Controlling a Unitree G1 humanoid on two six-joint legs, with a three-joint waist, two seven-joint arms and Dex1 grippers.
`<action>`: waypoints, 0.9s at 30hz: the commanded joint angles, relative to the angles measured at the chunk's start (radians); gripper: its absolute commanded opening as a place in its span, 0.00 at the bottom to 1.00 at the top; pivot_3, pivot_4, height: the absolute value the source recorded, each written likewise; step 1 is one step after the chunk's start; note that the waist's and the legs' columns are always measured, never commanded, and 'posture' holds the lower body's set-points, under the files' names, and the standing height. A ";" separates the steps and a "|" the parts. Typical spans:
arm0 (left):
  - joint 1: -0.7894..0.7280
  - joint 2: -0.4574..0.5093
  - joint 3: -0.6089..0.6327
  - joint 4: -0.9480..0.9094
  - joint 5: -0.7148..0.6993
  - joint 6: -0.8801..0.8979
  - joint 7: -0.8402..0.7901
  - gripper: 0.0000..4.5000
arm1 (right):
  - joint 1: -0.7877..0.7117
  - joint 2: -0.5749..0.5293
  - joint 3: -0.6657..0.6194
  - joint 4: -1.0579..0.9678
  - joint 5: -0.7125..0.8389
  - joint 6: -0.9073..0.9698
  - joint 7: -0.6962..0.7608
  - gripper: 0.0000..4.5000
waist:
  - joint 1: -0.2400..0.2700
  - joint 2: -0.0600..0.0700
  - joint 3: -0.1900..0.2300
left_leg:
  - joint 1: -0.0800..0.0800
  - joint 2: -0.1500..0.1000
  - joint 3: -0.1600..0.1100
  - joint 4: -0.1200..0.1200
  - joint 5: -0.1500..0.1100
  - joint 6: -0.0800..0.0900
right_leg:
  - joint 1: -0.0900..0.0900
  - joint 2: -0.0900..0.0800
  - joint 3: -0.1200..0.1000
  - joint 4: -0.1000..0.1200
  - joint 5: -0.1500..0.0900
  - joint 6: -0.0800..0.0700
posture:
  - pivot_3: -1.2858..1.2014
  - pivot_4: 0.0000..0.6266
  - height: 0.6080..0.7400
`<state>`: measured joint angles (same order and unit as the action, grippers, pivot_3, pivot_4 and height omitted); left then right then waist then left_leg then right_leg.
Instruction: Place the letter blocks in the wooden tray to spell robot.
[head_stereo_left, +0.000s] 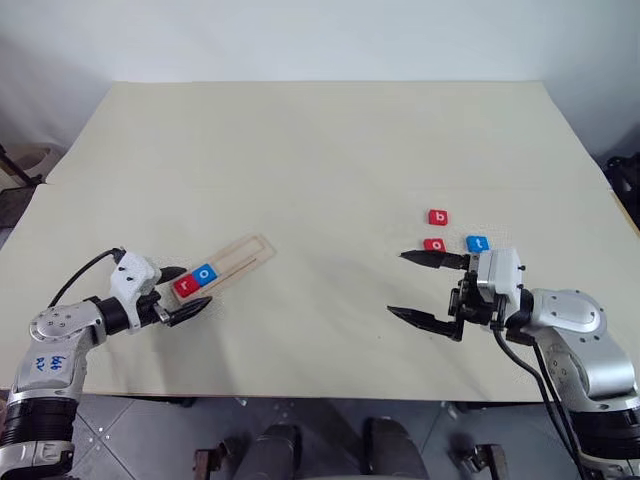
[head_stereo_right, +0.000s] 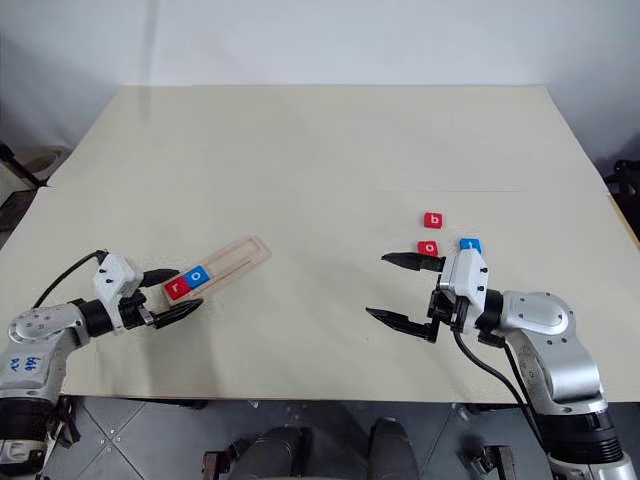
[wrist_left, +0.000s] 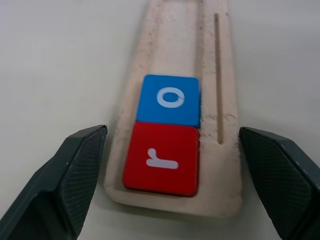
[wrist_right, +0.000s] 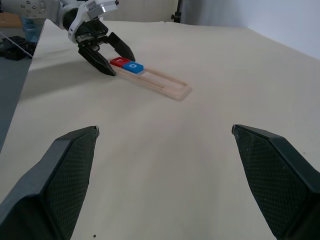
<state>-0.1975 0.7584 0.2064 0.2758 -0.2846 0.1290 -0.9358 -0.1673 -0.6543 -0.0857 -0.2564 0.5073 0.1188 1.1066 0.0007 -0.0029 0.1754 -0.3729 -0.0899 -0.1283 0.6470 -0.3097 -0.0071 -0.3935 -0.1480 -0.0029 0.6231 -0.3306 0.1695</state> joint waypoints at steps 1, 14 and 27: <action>-0.002 0.018 -0.020 0.038 0.019 0.016 -0.024 0.96 | 0.001 -0.006 -0.022 -0.042 0.021 0.001 -0.010 1.00 | 0.000 0.000 0.000 | 0.000 0.000 0.000 0.000 0.000 0.000 | 0.000 0.000 0.000 0.000 0.000 0.000 | 0.52 0.24 1.00; -0.122 -0.073 -0.139 -0.123 -0.003 -0.038 -0.120 0.76 | 0.070 -0.054 -0.109 -0.055 0.028 0.019 -0.033 1.00 | 0.025 -0.001 0.001 | 0.000 -0.001 0.000 0.001 0.000 0.000 | 0.001 0.000 0.001 0.000 0.000 0.001 | 0.52 0.24 1.00; -0.490 -0.276 -0.506 0.101 0.221 -0.174 -0.234 0.76 | 0.589 -0.042 -0.423 -0.229 0.060 0.032 -0.074 1.00 | 0.018 -0.003 0.002 | 0.000 -0.003 0.006 0.002 0.000 0.002 | 0.001 0.002 0.001 0.000 0.001 0.002 | 0.52 0.24 1.00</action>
<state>-0.6690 0.4875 -0.2894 0.3459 -0.0859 -0.0059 -1.1601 0.4015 -0.7131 -0.4757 -0.4326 0.5604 0.1727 1.0451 0.0189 -0.0062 0.1773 -0.3727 -0.0928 -0.1227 0.6487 -0.3099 -0.0054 -0.3929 -0.1458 -0.0016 0.6233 -0.3295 0.1715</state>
